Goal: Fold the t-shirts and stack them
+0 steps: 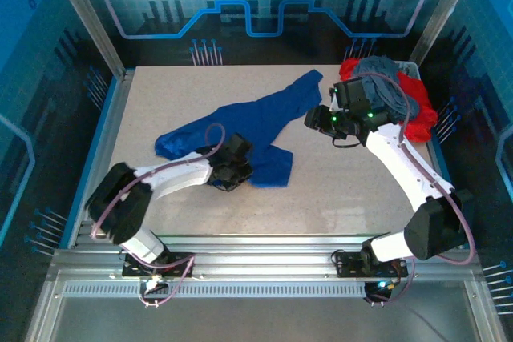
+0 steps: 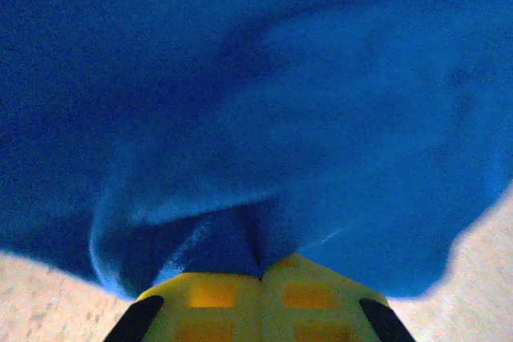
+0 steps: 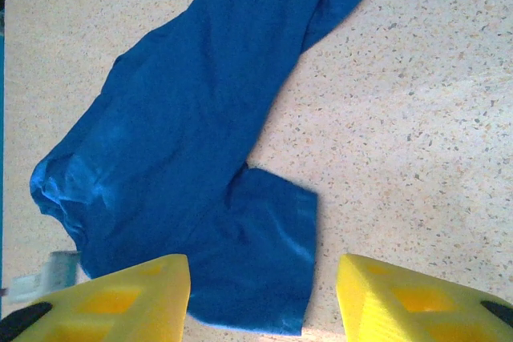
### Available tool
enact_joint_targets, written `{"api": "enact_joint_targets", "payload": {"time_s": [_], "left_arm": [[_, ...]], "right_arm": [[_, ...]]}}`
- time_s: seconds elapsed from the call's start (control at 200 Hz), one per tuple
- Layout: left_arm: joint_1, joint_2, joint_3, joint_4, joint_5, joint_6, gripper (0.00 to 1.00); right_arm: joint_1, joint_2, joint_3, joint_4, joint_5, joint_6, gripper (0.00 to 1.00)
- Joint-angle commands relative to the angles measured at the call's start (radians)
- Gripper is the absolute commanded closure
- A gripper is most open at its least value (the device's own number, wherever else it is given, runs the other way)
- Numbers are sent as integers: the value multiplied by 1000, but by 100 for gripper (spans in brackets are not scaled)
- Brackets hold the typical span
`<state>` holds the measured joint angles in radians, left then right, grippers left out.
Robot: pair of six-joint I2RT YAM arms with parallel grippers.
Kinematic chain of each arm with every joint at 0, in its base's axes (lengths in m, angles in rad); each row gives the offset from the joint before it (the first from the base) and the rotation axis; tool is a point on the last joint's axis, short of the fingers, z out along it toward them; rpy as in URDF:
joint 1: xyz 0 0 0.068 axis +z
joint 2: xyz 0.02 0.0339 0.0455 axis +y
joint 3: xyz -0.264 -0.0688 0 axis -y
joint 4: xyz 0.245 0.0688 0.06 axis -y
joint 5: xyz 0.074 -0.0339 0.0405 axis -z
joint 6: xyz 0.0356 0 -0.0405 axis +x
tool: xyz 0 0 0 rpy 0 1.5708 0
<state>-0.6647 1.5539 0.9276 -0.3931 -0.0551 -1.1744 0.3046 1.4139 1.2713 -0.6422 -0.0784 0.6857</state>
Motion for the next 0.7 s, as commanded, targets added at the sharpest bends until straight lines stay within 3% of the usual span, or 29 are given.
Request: {"api": "enact_joint_targets", "payload": {"time_s": [0.0, 0.175, 0.315, 0.47, 0.695], "left_arm": [[-2, -110, -22, -55, 85, 86, 100], [5, -250, -40, -187, 182, 126, 100], [64, -281, -68, -187, 291, 160, 100], [183, -184, -32, -145, 324, 231, 100], [316, 87, 182, -112, 339, 361, 100]], "right_arm": [[-6, 9, -13, 1, 2, -20, 48], [-2, 20, -9, -2, 9, -32, 48], [10, 56, 2, 4, 7, -37, 48], [53, 158, 61, 7, 10, -46, 48], [115, 429, 229, 10, -27, 6, 46]]}}
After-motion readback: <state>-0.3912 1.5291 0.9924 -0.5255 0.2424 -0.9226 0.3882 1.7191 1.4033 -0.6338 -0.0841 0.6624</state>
